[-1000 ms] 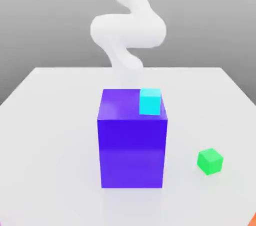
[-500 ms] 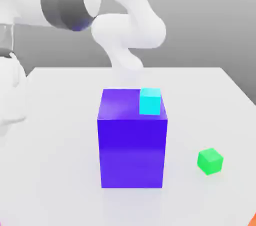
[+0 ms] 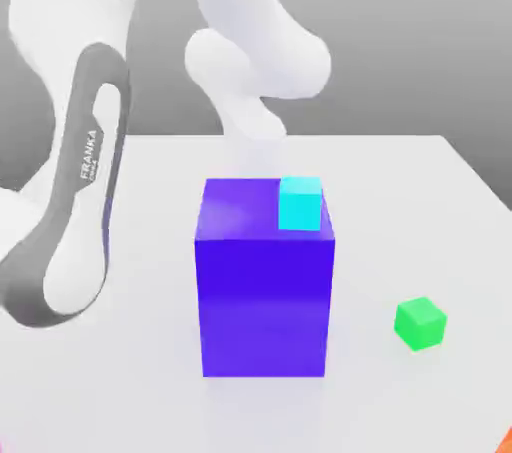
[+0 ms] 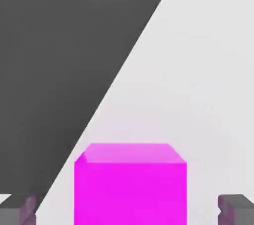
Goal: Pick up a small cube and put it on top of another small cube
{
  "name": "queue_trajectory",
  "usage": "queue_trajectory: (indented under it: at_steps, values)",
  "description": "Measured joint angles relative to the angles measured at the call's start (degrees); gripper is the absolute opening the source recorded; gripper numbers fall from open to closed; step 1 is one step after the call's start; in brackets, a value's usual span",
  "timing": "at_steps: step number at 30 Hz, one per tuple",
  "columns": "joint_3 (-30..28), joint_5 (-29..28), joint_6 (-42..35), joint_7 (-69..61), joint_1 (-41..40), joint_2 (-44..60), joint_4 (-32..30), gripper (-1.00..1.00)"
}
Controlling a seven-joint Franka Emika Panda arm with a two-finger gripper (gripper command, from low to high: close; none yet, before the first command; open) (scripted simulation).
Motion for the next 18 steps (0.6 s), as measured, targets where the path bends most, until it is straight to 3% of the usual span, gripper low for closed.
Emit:
queue_trajectory:
  at_steps: [5, 9, 18]
  values:
    - [0.01, 0.16, 0.16, -0.09, -0.02, 0.22, 0.06, -1.00]
    - [-1.02, -1.30, -4.50, 0.60, 1.17, -6.23, -1.20, -1.00]
    - [10.83, -0.95, -2.53, -6.01, 10.81, -18.83, -12.49, -1.00]
